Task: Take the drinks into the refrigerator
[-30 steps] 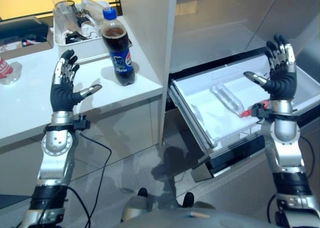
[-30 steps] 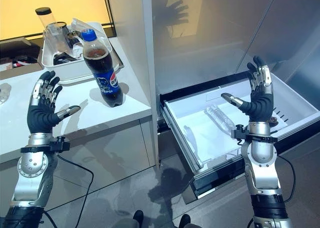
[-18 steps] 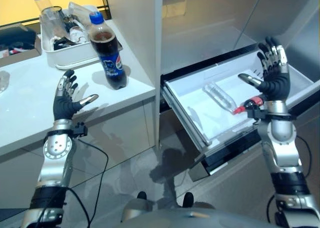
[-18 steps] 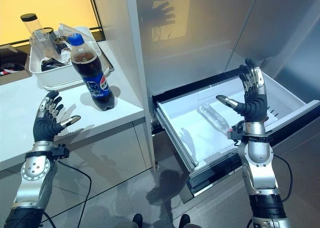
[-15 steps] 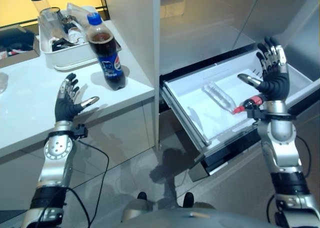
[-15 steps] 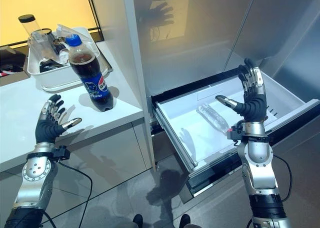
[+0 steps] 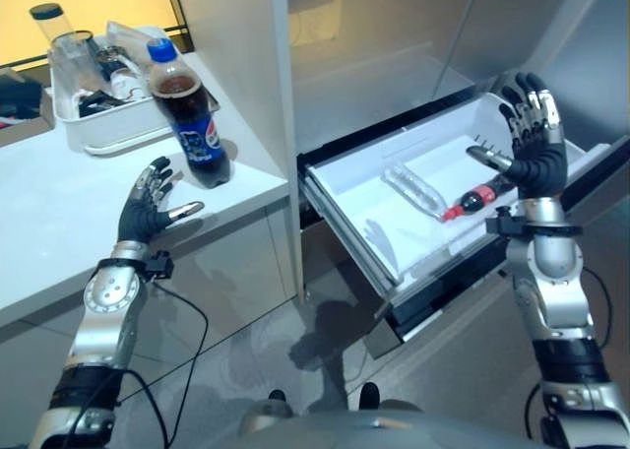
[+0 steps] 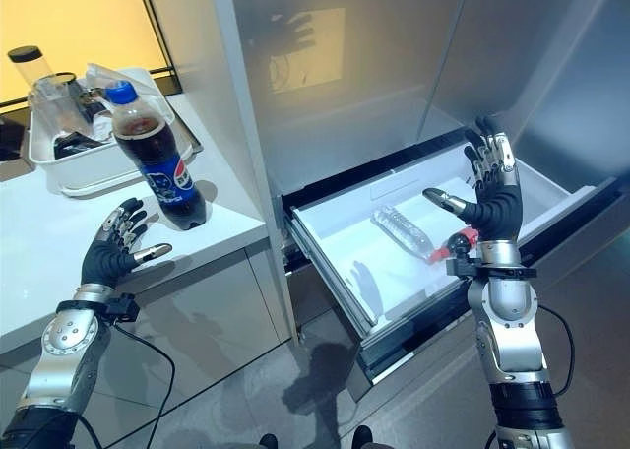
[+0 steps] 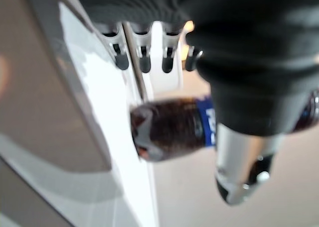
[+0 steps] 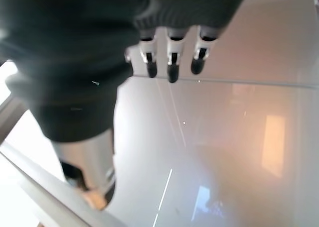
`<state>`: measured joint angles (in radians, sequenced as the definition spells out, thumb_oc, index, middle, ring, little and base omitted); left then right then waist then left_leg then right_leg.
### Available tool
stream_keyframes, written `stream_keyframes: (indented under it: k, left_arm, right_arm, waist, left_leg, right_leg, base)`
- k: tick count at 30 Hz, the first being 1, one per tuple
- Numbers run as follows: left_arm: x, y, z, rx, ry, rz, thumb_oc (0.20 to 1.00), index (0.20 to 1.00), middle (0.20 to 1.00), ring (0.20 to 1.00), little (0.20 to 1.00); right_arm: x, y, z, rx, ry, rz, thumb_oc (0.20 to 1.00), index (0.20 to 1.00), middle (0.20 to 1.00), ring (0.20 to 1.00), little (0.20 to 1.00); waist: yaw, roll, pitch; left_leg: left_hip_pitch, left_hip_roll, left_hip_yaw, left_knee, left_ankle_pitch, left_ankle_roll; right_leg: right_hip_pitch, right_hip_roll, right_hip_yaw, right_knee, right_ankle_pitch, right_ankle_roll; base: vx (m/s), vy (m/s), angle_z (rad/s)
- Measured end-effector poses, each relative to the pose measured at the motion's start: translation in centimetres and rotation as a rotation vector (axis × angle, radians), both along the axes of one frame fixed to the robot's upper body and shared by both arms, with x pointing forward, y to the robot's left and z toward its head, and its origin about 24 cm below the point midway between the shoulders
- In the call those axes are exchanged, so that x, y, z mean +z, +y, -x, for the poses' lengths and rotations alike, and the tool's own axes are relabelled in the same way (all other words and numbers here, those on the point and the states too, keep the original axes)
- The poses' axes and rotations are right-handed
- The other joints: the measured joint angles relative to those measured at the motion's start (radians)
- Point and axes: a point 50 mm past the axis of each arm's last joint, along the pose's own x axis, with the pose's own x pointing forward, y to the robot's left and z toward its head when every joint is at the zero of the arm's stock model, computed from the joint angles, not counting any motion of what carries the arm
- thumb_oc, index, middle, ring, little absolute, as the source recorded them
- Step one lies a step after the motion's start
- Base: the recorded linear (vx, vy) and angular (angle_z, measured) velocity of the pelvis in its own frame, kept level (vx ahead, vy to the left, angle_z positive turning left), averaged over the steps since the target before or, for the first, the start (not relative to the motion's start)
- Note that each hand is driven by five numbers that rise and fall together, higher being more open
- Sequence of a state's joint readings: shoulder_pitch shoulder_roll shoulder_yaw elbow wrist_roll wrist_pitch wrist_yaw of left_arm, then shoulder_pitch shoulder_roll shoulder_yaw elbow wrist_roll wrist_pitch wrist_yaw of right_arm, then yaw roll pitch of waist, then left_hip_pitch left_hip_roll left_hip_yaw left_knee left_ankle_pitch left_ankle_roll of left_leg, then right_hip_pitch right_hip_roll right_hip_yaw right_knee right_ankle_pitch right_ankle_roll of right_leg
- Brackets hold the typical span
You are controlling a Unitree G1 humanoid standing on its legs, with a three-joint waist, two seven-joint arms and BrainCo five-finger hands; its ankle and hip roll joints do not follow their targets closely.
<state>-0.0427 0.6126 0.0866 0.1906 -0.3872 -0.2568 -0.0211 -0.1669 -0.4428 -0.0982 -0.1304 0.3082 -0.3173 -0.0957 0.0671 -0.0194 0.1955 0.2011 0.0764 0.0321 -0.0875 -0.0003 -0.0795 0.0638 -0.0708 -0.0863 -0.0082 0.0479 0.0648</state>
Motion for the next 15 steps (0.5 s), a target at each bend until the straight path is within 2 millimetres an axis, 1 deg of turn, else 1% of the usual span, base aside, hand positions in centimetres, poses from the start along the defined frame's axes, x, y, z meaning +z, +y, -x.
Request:
stream_keyframes:
  k: [1,3,6,10,11,15]
  left_arm:
    - [0.1,0.0,-0.1,0.0,-0.002,0.0,1.0,1.0,1.0,1.0,1.0]
    - [0.1,0.1,-0.1,0.005,-0.003,-0.001,1.0,1.0,1.0,1.0,1.0]
    - [0.7,0.5,-0.2,0.006,-0.004,-0.029,1.0,1.0,1.0,1.0,1.0]
    - [1.7,0.3,-0.9,-0.004,-0.039,-0.035,1.0,1.0,1.0,1.0,1.0]
    - [2.0,0.3,-1.1,-0.004,-0.05,-0.037,1.0,1.0,1.0,1.0,1.0]
    - [2.8,0.8,-1.5,0.005,-0.062,-0.064,1.0,1.0,1.0,1.0,1.0]
  right_arm:
    - [0.0,0.0,0.0,0.0,0.0,0.0,1.0,1.0,1.0,1.0,1.0]
    - [0.0,0.0,0.0,0.001,0.0,0.002,1.0,1.0,1.0,1.0,1.0]
    - [-0.1,0.0,0.0,0.004,0.006,0.005,1.0,1.0,1.0,1.0,1.0]
    - [-0.1,0.0,0.0,0.006,0.01,0.007,1.0,1.0,1.0,1.0,1.0]
    - [-0.1,0.0,0.0,0.01,0.011,0.01,1.0,1.0,1.0,1.0,1.0]
    - [-0.2,0.0,0.0,0.012,0.016,0.012,1.0,1.0,1.0,1.0,1.0]
  waist:
    - [-0.012,-0.003,-0.002]
    - [-0.022,-0.004,-0.003]
    - [-0.026,-0.004,-0.004]
    - [-0.024,-0.004,-0.004]
    - [-0.024,-0.004,-0.004]
    - [-0.028,-0.007,-0.006]
  left_leg:
    - [-0.001,0.001,0.003,0.0,0.0,0.0]
    - [0.0,0.003,0.013,0.0,-0.001,-0.002]
    - [0.003,0.007,0.023,0.0,-0.002,-0.004]
    - [0.005,0.008,0.031,0.0,-0.003,-0.004]
    - [0.009,0.008,0.042,0.0,-0.003,-0.005]
    - [0.015,0.007,0.054,-0.001,-0.004,-0.006]
  right_leg:
    - [-0.001,0.002,0.002,-0.007,0.001,0.0]
    - [0.0,0.006,0.013,-0.011,0.008,-0.003]
    - [0.001,0.014,0.028,-0.024,0.026,-0.01]
    - [0.001,0.017,0.036,-0.026,0.03,-0.01]
    - [0.002,0.017,0.04,-0.027,0.031,-0.01]
    - [0.001,0.018,0.054,-0.037,0.033,-0.005]
  base:
    - [0.0,0.0,-0.15]
    - [-0.02,0.001,-0.14]
    - [0.01,0.007,-0.18]
    - [0.01,0.005,-0.07]
    - [-0.04,-0.004,-0.13]
    - [0.01,0.002,-0.11]
